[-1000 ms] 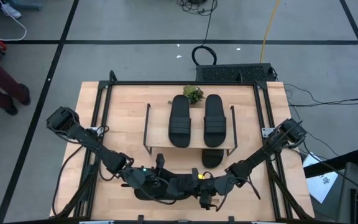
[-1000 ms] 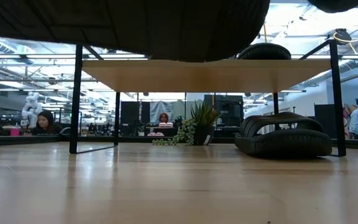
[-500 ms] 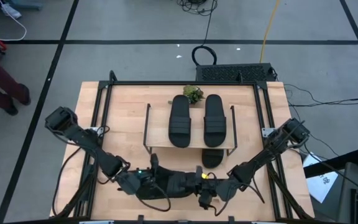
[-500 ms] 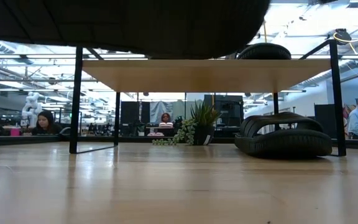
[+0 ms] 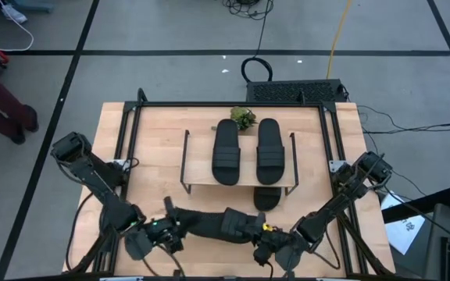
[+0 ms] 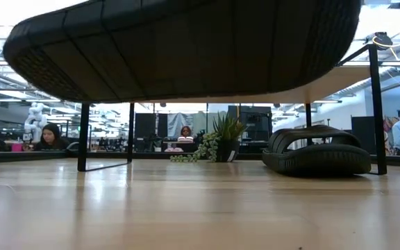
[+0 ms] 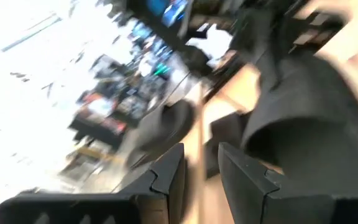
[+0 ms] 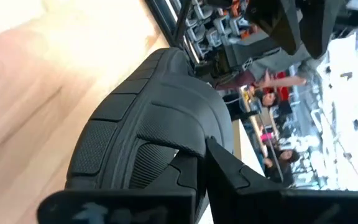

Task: Pick and place slides into the shelf
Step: Put the black slipper under the shelf

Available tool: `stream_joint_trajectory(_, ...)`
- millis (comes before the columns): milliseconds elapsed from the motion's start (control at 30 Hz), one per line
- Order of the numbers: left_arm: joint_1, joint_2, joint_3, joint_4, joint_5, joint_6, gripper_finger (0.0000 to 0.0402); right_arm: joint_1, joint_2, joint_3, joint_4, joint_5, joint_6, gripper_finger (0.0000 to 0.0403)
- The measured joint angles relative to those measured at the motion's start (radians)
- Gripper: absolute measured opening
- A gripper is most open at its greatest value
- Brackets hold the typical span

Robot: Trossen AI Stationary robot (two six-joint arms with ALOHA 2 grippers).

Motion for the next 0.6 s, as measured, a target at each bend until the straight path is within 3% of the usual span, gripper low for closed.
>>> stream_joint_trajectory(233, -0.06, 0.0, -0.002, -0.066, -0.237, -0.027, 0.0108, 0.041, 0.001, 0.121, -0.267, 0.036, 0.225, 0.0001)
stream_joint_trajectory(433, -0.08, 0.0, -0.003, -0.108, -0.297, -0.054, 0.0108, 0.06, 0.001, 0.191, -0.437, 0.158, 0.433, 0.0001)
stream_joint_trajectory(533, -0.091, 0.0, -0.003, -0.108, -0.321, -0.053, 0.0108, 0.048, 0.001, 0.195, -0.468, 0.15, 0.529, 0.0001)
stream_joint_trajectory(600, -0.098, 0.0, -0.003, -0.107, -0.323, -0.053, 0.0108, 0.034, 0.001, 0.195, -0.523, 0.089, 0.596, 0.0001)
